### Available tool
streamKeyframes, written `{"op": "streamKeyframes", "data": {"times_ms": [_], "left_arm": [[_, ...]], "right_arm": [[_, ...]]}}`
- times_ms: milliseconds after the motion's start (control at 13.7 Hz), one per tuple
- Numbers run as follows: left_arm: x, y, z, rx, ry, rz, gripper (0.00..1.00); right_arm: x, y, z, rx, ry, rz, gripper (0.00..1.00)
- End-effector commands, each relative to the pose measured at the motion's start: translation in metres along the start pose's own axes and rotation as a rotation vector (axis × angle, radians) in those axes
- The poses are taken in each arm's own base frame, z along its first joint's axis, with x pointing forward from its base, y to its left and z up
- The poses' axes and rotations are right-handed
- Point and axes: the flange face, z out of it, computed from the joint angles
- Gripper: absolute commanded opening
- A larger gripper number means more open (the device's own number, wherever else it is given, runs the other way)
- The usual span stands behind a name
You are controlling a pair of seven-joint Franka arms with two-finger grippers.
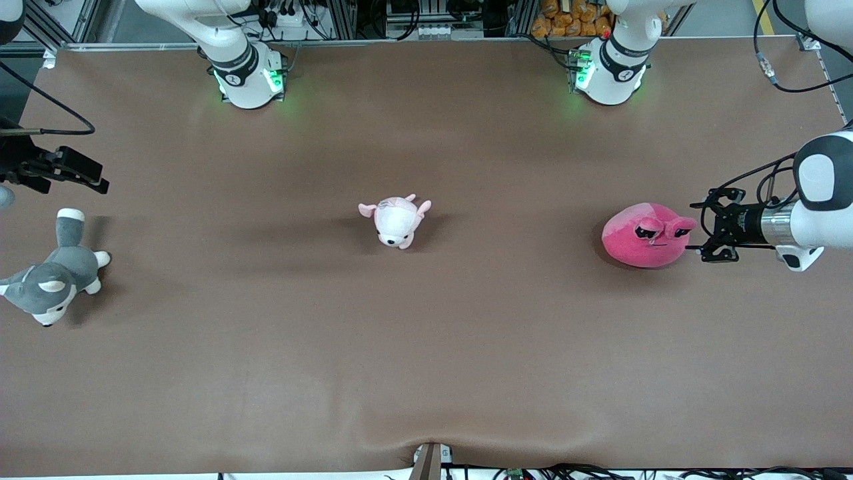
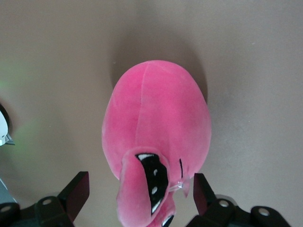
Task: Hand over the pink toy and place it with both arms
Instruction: 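Close the left gripper on the pink plush toy's tip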
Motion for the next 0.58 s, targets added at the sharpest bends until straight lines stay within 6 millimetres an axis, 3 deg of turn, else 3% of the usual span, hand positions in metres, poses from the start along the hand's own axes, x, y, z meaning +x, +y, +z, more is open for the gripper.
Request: {"op": "streamKeyframes", "data": {"times_ms": [0,219,364,510], "left_arm": [[0.003,0.003,0.007,-0.008,-0.053,-0.031,0.68],[0.002,0.006,0.010,-0.016,-0.090,-0.044,0.50],[0.006,0.005,0.007,-0.022,-0.092,-0.045,0.30],[-0.005,0.010,0.006,-0.022,-0.086,-0.032,0.08]], "right_arm": [[0.001,0.003,-0.003,-0.006,0.004,-0.003,1.00],[0.000,0.001,-0.001,-0.006,-0.007,-0.006,1.00],[0.000,0.001,-0.002,-0.006,-0.004,-0.007,1.00],[0.000,0.001,-0.002,-0.006,-0.005,-0.007,1.00]]}}
